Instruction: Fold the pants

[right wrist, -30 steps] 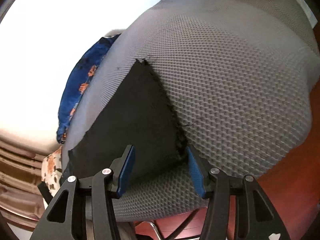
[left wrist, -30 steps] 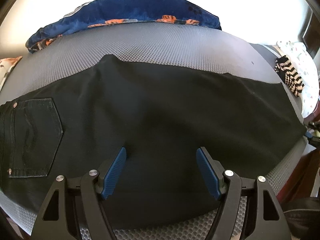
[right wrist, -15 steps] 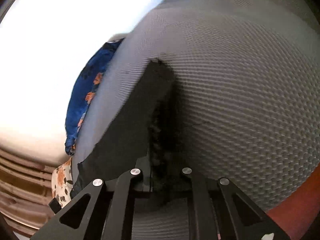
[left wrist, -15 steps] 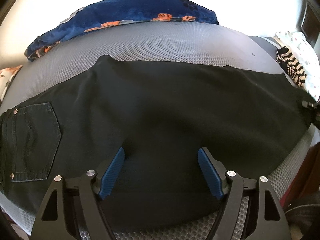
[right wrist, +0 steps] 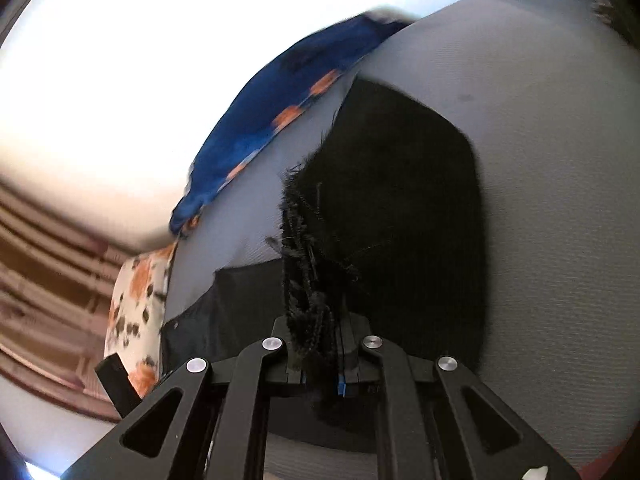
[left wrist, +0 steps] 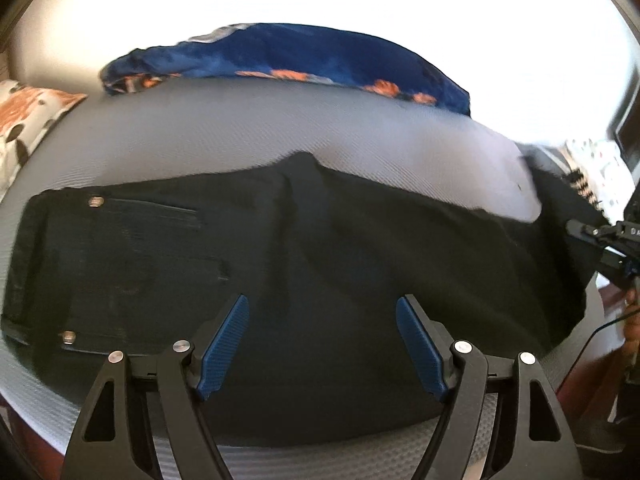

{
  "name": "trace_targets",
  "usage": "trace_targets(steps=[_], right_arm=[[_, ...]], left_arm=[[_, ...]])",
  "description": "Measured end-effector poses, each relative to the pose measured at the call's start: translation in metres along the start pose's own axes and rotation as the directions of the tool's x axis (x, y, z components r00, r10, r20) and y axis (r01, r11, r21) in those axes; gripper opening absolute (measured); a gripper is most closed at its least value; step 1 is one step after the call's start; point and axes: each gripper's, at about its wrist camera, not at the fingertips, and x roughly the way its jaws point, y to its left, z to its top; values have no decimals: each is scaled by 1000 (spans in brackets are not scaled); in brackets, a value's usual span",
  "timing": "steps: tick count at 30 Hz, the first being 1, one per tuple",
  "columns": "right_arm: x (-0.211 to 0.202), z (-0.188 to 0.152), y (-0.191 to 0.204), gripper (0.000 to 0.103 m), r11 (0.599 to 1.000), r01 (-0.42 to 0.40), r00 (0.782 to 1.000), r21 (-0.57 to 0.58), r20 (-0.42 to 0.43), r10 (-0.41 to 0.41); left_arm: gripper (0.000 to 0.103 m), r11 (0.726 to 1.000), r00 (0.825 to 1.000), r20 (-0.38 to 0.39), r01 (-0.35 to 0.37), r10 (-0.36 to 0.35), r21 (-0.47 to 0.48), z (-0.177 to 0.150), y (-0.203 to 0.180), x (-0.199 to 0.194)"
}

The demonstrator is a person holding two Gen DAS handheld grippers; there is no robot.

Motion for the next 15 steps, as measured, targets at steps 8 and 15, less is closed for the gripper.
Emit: trace_targets(steps=[8, 15], right_arm=[[82, -24, 86, 10, 986, -90, 982, -143, -179, 64], [144, -69, 135, 10, 955, -126, 940, -268, -339, 29]], left_arm=[[76, 996, 999, 22, -32, 34, -88, 7, 54, -27], [76, 992, 999, 43, -5, 10, -123, 7, 75, -45]])
